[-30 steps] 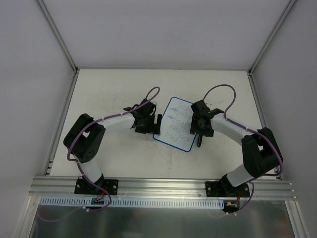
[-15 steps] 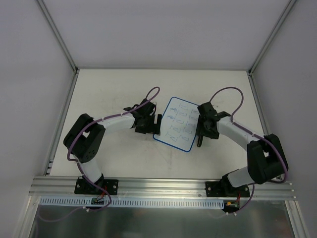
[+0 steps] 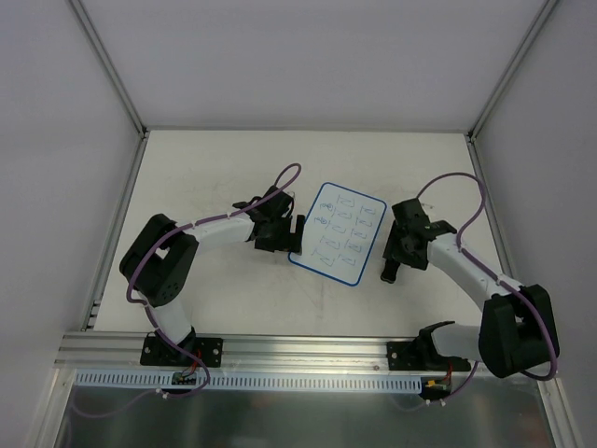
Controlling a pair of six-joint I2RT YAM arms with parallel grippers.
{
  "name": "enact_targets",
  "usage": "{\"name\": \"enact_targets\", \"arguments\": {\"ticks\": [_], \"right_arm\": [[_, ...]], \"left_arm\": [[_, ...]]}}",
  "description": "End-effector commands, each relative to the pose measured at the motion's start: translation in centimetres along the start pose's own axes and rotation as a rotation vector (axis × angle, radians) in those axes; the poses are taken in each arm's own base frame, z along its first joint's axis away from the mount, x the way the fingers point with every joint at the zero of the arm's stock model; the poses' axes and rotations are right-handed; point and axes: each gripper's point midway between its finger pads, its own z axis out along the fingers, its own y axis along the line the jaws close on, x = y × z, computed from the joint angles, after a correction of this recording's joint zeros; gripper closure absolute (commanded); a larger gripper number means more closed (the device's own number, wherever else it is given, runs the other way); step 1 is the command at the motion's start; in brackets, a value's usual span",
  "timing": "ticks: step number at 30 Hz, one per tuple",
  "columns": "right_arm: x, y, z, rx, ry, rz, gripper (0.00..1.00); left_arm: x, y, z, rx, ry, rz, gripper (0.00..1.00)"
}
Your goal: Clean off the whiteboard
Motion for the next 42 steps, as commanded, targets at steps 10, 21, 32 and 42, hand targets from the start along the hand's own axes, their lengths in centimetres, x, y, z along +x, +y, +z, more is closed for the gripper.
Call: {"name": "enact_targets", "arguments": {"ticks": [10,21,32,42], "right_arm": [[1.5,1.8,0.6,-0.056,0.029,0.130,0.38],[2.2,2.0,2.6,0.007,0.065,0.123,0.45],[1.6,2.2,2.3,-0.005,0.047,0.075,0.85],[-1.5,7.6,-0.8,-0.137,-0.059,-0.174,0.98]], "left_arm": [[-0.6,0.0,-0.7,-0.018,-0.027,0.027,0.17],[-0.6,0.7,-0.1,-0.052,-0.026,0.034,0.20],[-0.7,0.8,0.7,-0.060,-0.008,0.042,0.31],[-0.2,1.9,2.4,-0.118,0.017,0.033,0.50]]}}
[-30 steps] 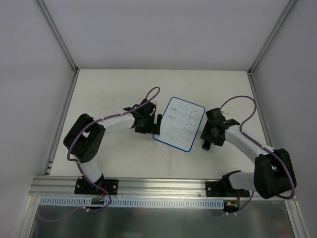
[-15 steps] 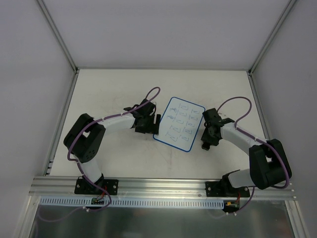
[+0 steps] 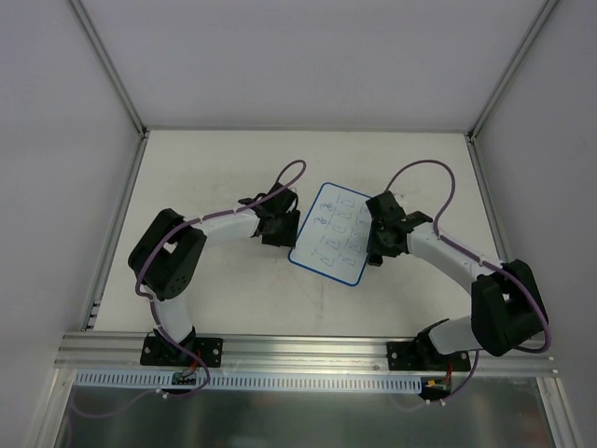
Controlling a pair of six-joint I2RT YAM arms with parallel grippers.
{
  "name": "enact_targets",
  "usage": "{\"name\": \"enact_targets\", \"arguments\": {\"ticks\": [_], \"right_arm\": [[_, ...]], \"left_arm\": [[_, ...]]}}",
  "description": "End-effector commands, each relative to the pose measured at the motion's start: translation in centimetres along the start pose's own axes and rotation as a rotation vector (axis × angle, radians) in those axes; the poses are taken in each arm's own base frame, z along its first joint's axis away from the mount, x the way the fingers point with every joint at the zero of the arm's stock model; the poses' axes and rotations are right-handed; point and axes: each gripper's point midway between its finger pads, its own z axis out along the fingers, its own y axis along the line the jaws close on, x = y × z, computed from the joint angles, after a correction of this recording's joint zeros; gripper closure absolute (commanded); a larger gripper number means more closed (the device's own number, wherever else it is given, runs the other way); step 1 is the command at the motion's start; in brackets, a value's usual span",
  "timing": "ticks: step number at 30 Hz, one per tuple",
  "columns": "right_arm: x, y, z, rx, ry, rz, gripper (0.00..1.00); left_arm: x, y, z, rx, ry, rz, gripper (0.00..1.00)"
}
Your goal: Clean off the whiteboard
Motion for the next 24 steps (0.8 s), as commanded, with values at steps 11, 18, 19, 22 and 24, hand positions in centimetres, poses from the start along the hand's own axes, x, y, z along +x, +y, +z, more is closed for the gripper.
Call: {"name": "enact_targets", "arguments": {"ticks": [11,18,19,22,24], "right_arm": [[-1.3,11.3,0.0,-0.209,-0.018,-0.312,1.00],[0.4,14.6,1.4,-0.234,0.037,-0.367,1.00],[0.6,14.8,1.6,-0.232,0.044,-0.370,1.00],[1.6,15.0,2.3,-0.218,0.065,-0.387,1.00],[1.9,14.8,2.6,-0.205,0.072,-0.386,1.00]], "left_arm": [[3.0,1.3,1.4,-0.060,0.083,-0.011,0.55],[3.6,0.5,1.5,-0.045,0.098,0.006,0.52],[3.6,0.5,1.5,-0.047,0.099,0.007,0.52],[4.3,0.7,2.0,-0.064,0.117,0.014,0.57],[4.8,1.1,2.2,-0.078,0.132,0.010,0.71]]}}
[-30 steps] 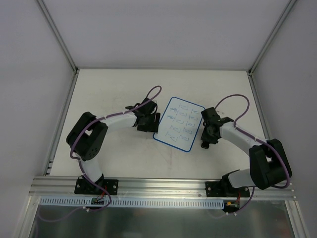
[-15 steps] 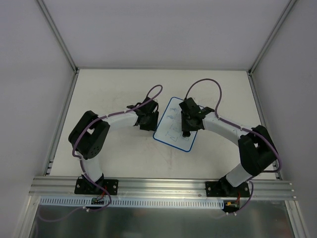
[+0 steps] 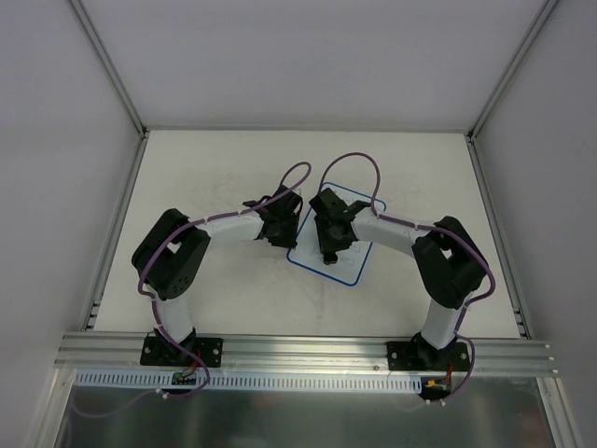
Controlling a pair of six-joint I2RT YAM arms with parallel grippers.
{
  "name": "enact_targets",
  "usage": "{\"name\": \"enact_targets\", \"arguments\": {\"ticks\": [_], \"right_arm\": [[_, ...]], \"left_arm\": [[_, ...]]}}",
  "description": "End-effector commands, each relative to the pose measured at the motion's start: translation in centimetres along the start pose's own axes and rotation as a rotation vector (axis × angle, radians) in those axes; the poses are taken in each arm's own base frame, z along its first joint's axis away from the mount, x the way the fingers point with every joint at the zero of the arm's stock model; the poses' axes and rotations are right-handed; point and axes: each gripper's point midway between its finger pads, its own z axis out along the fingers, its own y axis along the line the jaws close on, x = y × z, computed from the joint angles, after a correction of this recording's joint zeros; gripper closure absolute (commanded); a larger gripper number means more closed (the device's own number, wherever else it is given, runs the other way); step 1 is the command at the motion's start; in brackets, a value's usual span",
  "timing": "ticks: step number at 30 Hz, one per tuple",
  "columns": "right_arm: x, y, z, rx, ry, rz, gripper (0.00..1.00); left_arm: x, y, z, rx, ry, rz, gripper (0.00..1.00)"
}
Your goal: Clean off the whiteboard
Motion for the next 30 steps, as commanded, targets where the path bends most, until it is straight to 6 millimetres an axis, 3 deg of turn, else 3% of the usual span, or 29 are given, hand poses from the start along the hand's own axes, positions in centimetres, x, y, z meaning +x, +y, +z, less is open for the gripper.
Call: {"name": "enact_targets", "arguments": {"ticks": [1,3,9,15,20,22,30], "right_arm": [[0.2,0.5,0.6,0.004,0.014,0.003,1.00],[0.6,-0.3,0.8,0.046,0.023,0.002,1.00],[2.2,-4.7,-0.4,0.222,0.059,-0.021,1.00],[3.0,-8.5,-2.4,0.272,0.052,0.058,1.00],[4.5,-12.2,-2.5,0.316,0.086,0.136,1.00],[4.0,-11.9,-2.2,0.292,0.063,0.132,1.00],[1.3,-4.9,-0.7,0.060,-0.018,0.074,1.00]], "left_arm": [[5.3,2.5,1.7,-0.105,0.167,-0.004,0.80],[5.9,2.9,1.8,-0.131,0.191,-0.024,1.00],[8.0,4.8,2.3,-0.234,0.283,-0.034,1.00],[8.0,5.1,2.2,-0.252,0.288,-0.037,1.00],[8.1,5.0,2.3,-0.249,0.297,-0.036,1.00],[8.1,4.8,2.3,-0.241,0.296,-0.038,1.00],[7.8,3.7,2.2,-0.191,0.305,-0.048,1.00]]}}
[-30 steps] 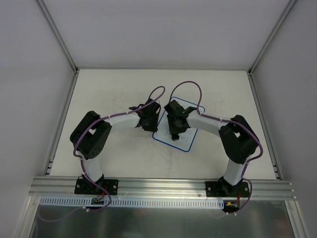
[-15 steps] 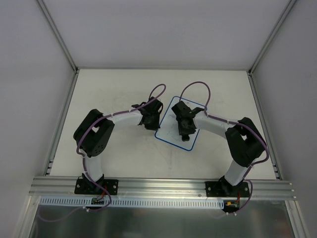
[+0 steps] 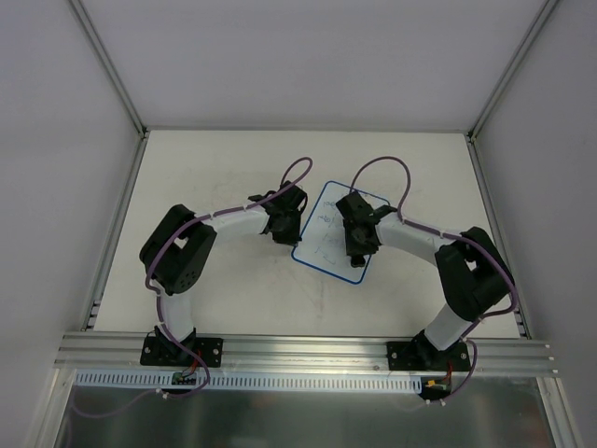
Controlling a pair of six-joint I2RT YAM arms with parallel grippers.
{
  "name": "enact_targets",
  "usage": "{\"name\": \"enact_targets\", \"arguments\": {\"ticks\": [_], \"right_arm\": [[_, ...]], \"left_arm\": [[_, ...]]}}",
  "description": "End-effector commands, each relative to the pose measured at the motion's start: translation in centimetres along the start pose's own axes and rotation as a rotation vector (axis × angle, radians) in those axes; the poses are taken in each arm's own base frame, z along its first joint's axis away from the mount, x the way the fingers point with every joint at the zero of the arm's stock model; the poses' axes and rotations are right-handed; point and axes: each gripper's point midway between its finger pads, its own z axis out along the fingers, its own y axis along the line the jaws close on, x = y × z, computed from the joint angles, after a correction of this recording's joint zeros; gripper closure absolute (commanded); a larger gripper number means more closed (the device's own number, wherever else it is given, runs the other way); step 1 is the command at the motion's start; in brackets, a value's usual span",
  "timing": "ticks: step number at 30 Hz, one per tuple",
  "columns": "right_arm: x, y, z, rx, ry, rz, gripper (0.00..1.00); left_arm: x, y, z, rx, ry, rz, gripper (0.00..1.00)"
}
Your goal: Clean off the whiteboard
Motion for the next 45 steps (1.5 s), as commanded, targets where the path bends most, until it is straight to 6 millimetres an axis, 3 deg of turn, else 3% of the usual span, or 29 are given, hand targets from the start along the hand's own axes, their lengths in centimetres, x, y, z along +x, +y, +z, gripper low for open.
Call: {"name": "enact_targets", "arguments": {"ticks": [1,5,9,13,18,21,23,26,31,34,35,36,39,40,45], "right_arm": [[-0.8,4.7,0.1,-0.142,-0.030,-0.045,0.99],[-0.5,9.2,0.6,-0.268,-0.053,-0.080,1.00],[0.3,10.4,1.6,-0.293,-0.041,-0.088,1.00],[-0.1,7.8,1.5,-0.218,-0.088,-0.082,1.00],[0.9,0.8,1.8,-0.073,-0.098,0.030,1.00],[1.6,-2.4,1.3,0.004,-0.085,0.064,1.00],[2.3,-3.6,1.1,0.031,-0.071,0.072,1.00],[2.6,-3.8,0.7,0.034,-0.057,0.106,1.00],[2.2,-1.2,1.1,-0.037,-0.030,0.076,1.00],[0.8,2.5,0.6,-0.131,-0.060,0.015,1.00],[1.2,4.0,0.9,-0.152,-0.045,-0.022,1.00],[0.0,5.5,0.4,-0.187,-0.060,-0.031,1.00],[0.2,8.5,0.8,-0.223,-0.039,-0.091,1.00],[-0.7,9.8,0.5,-0.241,-0.056,-0.101,1.00],[0.4,13.1,1.3,-0.275,-0.016,-0.181,1.00]], "left_arm": [[7.8,4.9,2.0,-0.182,0.263,0.022,1.00],[7.8,4.6,1.9,-0.171,0.265,0.010,1.00],[7.8,4.7,1.9,-0.176,0.263,0.005,1.00],[7.9,5.0,2.0,-0.190,0.261,-0.001,1.00],[7.9,5.2,1.9,-0.196,0.261,-0.009,1.00],[8.0,5.2,1.9,-0.192,0.265,-0.013,1.00],[7.9,5.2,1.9,-0.189,0.266,-0.013,1.00],[7.8,5.1,1.9,-0.183,0.266,-0.011,1.00],[7.8,4.8,1.9,-0.170,0.271,-0.013,1.00],[7.7,4.5,1.9,-0.160,0.272,-0.015,1.00],[7.7,4.5,1.9,-0.160,0.272,-0.017,1.00],[7.7,4.5,1.9,-0.159,0.271,-0.017,1.00],[7.6,4.4,1.9,-0.157,0.268,-0.015,1.00],[7.6,4.4,1.9,-0.158,0.268,-0.017,1.00],[7.9,4.1,1.9,-0.141,0.283,-0.023,1.00]]}}
